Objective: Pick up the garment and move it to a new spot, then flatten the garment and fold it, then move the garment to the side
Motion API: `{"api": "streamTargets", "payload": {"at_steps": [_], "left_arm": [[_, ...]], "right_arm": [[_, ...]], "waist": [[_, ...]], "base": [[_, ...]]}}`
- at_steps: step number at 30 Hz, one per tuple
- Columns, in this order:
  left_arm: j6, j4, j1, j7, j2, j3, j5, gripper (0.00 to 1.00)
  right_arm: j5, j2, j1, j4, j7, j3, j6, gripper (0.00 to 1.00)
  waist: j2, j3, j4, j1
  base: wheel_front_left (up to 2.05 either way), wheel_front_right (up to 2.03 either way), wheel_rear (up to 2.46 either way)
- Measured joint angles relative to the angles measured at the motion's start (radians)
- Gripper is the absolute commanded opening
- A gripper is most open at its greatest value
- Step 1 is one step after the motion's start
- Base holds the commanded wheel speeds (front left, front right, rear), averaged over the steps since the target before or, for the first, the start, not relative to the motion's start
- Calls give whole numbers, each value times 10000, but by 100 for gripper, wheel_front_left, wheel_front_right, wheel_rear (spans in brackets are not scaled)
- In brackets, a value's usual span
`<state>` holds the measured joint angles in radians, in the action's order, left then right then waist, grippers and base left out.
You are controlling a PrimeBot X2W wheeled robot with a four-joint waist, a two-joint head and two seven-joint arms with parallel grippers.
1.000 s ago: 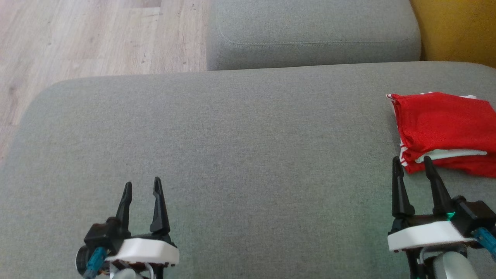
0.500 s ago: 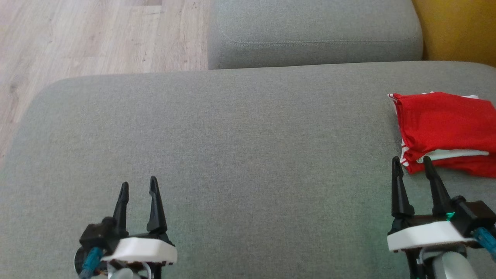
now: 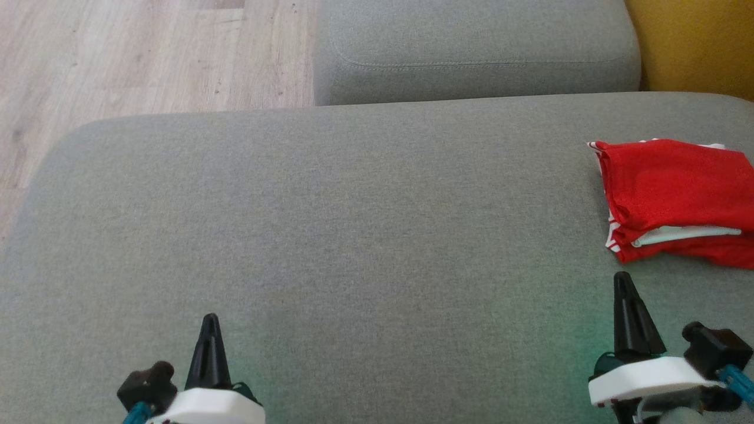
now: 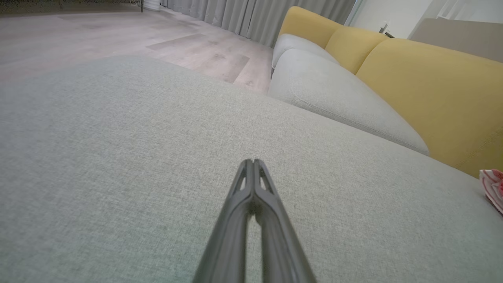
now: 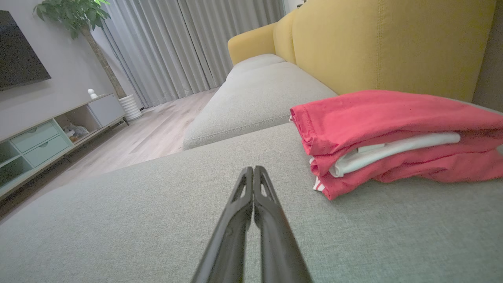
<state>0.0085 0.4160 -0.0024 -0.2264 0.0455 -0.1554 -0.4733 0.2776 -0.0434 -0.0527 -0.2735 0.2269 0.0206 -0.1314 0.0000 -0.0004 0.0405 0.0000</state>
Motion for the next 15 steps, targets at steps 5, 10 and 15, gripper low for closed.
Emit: {"api": "streamTargets", "payload": {"at_steps": [5, 10, 15], "left_arm": [[-19, -38, -6, 148, 0, 94, -491, 0], [-92, -109, -12, 276, 0, 224, -976, 0], [-180, -180, -16, 418, 0, 297, -1461, 0]], "right_arm": [[583, 0, 5, 0, -176, 19, 0, 0], [1160, 0, 14, 0, -303, 77, 0, 0], [1733, -2, 42, 0, -430, 127, 0, 0]], "waist": [[0, 1, -18, 0], [0, 2, -36, 0], [0, 4, -53, 0]], "base": [[0, 0, 0], [0, 0, 0], [0, 0, 0]]}}
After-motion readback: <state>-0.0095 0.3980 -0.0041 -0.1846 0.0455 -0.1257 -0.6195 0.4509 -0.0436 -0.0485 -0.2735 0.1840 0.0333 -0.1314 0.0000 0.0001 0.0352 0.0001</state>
